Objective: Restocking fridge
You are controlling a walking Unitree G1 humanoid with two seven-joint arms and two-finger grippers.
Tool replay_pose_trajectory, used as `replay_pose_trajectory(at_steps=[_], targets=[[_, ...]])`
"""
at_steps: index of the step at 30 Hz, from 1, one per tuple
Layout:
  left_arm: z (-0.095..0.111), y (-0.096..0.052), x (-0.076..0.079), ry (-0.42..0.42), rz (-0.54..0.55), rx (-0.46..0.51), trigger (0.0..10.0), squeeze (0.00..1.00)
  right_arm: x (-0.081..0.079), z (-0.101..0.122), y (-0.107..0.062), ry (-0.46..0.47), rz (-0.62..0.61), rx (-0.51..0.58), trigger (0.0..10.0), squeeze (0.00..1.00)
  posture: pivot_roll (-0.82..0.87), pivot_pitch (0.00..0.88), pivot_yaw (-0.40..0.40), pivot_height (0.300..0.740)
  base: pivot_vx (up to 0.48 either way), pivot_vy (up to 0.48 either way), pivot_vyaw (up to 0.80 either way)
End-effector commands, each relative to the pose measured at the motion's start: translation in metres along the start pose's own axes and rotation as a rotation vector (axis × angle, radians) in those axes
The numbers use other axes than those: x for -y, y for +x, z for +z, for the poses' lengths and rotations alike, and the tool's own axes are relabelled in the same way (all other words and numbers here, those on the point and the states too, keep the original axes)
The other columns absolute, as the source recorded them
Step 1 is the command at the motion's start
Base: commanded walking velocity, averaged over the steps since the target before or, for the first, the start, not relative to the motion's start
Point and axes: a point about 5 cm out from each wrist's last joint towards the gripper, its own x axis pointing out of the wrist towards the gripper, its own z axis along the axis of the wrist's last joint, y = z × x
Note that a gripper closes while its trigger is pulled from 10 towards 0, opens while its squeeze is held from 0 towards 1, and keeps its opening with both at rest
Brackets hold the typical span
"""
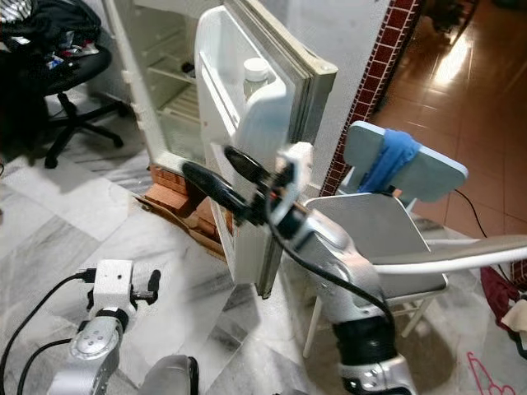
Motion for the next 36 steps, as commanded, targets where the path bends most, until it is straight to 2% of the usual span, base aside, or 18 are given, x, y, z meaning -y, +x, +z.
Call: replay_pose_trajectory(at_steps=[1,2,6,7,9,10,13,15,16,19,21,22,23,24,25,29,32,36], targets=[[0.003,0.001,0.002,0.000,-0.017,0.008,10.0,0.00,0.001,0.004,-0.011,-0.008,0.010,-0.020,10.0,0.00,0.12,0.013,-0.044,0.740,0.000,0.000,0.00],[0.003,0.001,0.002,0.002,-0.018,0.007,10.0,0.00,0.000,-0.002,-0.023,-0.011,0.040,-0.090,10.0,0.00,0.12,0.011,-0.042,0.740,0.000,0.000,0.00],[0.004,0.002,0.002,0.007,-0.021,0.006,10.0,0.00,0.002,-0.020,-0.047,-0.076,0.080,-0.277,10.0,0.00,0.12,0.009,-0.039,0.740,0.000,0.000,0.00],[0.004,0.003,0.001,0.009,-0.021,0.006,10.0,0.00,0.015,-0.029,-0.056,-0.173,0.018,-0.380,10.0,0.00,0.12,0.007,-0.038,0.740,0.000,0.000,0.00],[0.004,0.003,0.001,0.011,-0.021,0.006,10.0,0.00,0.030,-0.031,-0.059,-0.243,-0.075,-0.430,10.0,0.00,0.12,0.005,-0.037,0.740,0.000,0.000,0.00],[0.004,0.004,0.000,0.013,-0.020,0.007,10.0,0.00,0.043,-0.028,-0.058,-0.306,-0.167,-0.443,10.0,0.00,0.13,0.004,-0.037,0.740,0.000,0.000,0.00],[0.005,0.004,0.000,0.015,-0.019,0.009,10.0,0.00,0.061,-0.015,-0.055,-0.388,-0.302,-0.397,10.0,0.00,0.13,0.001,-0.036,0.740,0.000,0.000,0.00],[0.006,0.005,0.000,0.020,-0.018,0.011,10.0,0.00,0.074,0.017,-0.044,-0.442,-0.457,-0.237,10.0,0.00,0.13,0.000,-0.034,0.740,0.000,0.000,0.00],[0.006,0.005,0.000,0.020,-0.018,0.011,10.0,0.00,0.074,0.017,-0.044,-0.442,-0.457,-0.237,10.0,0.00,0.13,0.000,-0.034,0.740,0.000,0.000,0.00],[0.006,0.007,0.000,0.023,-0.019,0.012,10.0,0.00,0.065,0.025,-0.027,-0.440,-0.406,-0.161,10.0,0.00,0.13,0.000,-0.035,0.740,0.000,0.000,0.00],[0.006,0.007,-0.001,0.024,-0.019,0.012,10.0,0.00,0.058,0.026,-0.017,-0.406,-0.370,-0.120,10.0,0.00,0.13,0.000,-0.034,0.740,0.000,0.000,0.00],[0.007,0.008,0.000,0.025,-0.021,0.012,10.0,0.00,0.048,0.026,-0.007,-0.368,-0.314,-0.084,10.0,0.00,0.13,0.000,-0.034,0.740,0.000,0.000,0.00],[0.007,0.008,0.000,0.025,-0.021,0.012,10.0,0.00,0.048,0.026,-0.007,-0.368,-0.314,-0.084,10.0,0.00,0.13,0.000,-0.034,0.740,0.000,0.000,0.00],[0.007,0.008,0.000,0.028,-0.024,0.013,10.0,0.00,0.025,0.025,0.005,-0.247,-0.175,-0.038,10.0,0.00,0.13,0.000,-0.034,0.740,0.000,0.000,0.00],[0.007,0.008,0.000,0.029,-0.025,0.013,10.0,0.00,0.012,0.024,0.008,-0.192,-0.092,-0.030,10.0,0.00,0.13,0.000,-0.034,0.740,0.000,0.000,0.00],[0.007,0.009,0.000,0.030,-0.027,0.014,10.0,0.00,-0.040,0.019,0.007,-0.054,0.250,-0.046,10.0,0.00,0.13,0.000,-0.034,0.740,0.000,0.000,0.00],[0.007,0.009,0.001,0.030,-0.031,0.015,10.0,0.00,-0.048,0.014,0.004,-0.023,0.287,-0.062,10.0,0.00,0.13,0.000,-0.034,0.740,0.000,0.000,0.00],[0.006,0.009,0.003,0.031,-0.039,0.013,10.0,0.00,-0.036,0.005,-0.002,-0.029,0.196,-0.112,10.0,0.00,0.12,0.000,-0.033,0.740,0.000,0.000,0.00]])
